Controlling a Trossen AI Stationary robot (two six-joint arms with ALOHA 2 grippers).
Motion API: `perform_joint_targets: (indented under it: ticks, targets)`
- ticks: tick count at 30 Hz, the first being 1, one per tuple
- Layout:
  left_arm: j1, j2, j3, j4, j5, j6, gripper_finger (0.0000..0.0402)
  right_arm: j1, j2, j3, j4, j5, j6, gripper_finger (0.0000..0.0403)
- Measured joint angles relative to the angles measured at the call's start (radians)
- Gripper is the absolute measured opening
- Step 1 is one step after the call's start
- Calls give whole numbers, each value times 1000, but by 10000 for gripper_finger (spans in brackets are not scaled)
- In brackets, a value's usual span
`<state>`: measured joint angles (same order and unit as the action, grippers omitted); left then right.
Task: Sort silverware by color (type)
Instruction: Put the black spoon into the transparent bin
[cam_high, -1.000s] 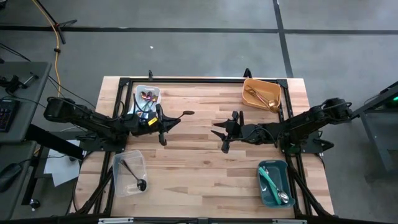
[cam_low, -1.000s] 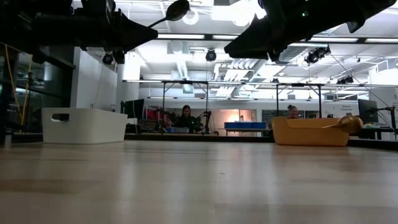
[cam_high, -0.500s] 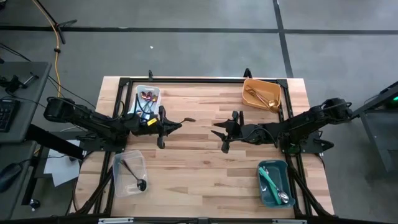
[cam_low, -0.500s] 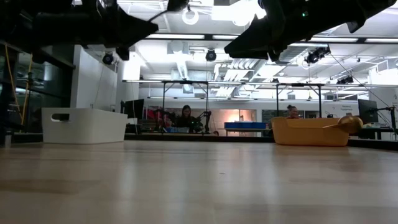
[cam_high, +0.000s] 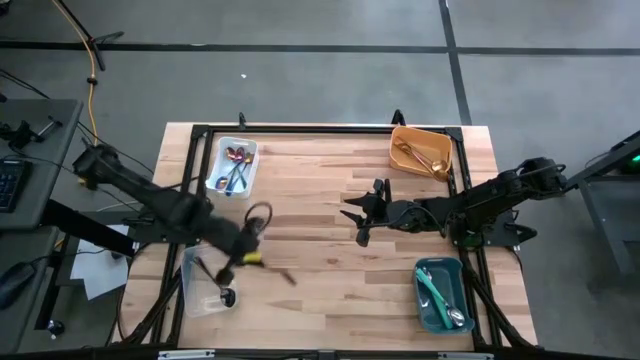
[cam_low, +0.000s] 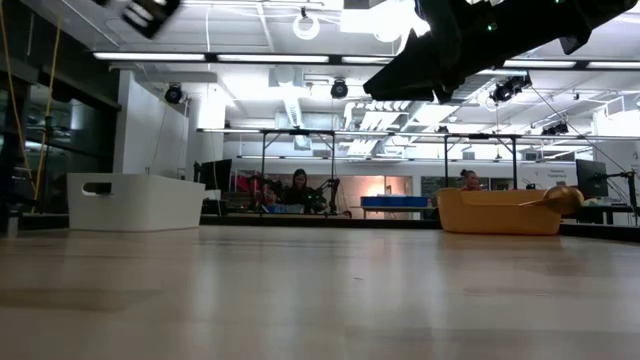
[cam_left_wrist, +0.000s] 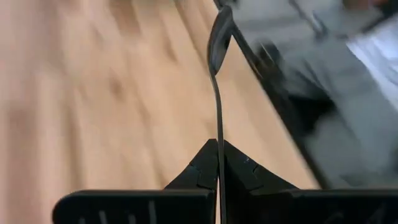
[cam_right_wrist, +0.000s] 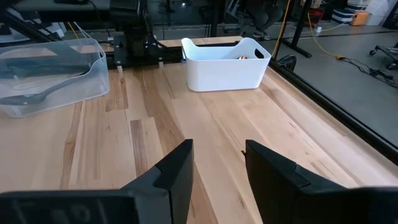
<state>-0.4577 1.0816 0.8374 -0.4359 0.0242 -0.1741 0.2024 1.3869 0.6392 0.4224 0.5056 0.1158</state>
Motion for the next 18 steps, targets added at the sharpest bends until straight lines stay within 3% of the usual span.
perform_joint_targets:
  ticks: [4, 12, 18]
  targets:
    - [-145, 32, 129, -258, 46, -236, 0, 0, 0, 0, 0, 0, 18, 140]
    - [-376, 35, 142, -470, 78, -729, 0, 0, 0, 0, -1, 0, 43, 140]
    - [-451, 24, 141, -581, 72, -834, 0, 0, 0, 0, -1, 0, 42, 140]
